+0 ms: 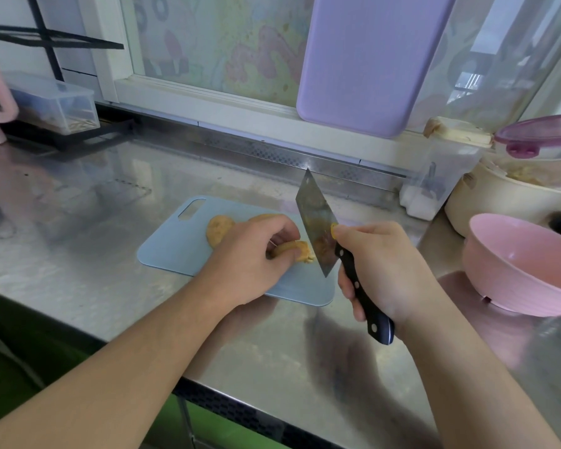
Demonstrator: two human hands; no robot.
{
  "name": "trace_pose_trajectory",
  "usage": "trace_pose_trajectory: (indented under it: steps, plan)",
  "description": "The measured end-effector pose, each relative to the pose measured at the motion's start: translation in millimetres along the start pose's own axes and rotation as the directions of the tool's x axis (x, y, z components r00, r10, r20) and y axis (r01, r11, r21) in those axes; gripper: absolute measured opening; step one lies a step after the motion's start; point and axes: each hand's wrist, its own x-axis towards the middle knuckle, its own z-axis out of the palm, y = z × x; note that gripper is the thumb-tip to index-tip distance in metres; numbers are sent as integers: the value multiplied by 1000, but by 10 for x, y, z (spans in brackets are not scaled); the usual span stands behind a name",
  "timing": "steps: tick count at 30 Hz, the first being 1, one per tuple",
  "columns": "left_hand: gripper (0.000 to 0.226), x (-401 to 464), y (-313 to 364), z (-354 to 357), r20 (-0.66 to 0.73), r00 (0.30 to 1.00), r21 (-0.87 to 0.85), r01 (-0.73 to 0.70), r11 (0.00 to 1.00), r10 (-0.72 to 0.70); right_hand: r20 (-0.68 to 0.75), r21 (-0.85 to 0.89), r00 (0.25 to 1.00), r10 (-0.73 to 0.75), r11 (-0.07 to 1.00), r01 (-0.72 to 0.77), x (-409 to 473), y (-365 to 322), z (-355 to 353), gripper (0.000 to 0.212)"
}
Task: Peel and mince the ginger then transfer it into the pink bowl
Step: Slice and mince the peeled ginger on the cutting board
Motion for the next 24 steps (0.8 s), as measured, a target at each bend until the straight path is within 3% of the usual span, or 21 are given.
trace_pose_trajectory:
  steps: [24]
  plan:
    - [10,-40,40,-15,-64,998,79,-4,997,9,27,-56,1000,-9,998,11,-34,-20,0,42]
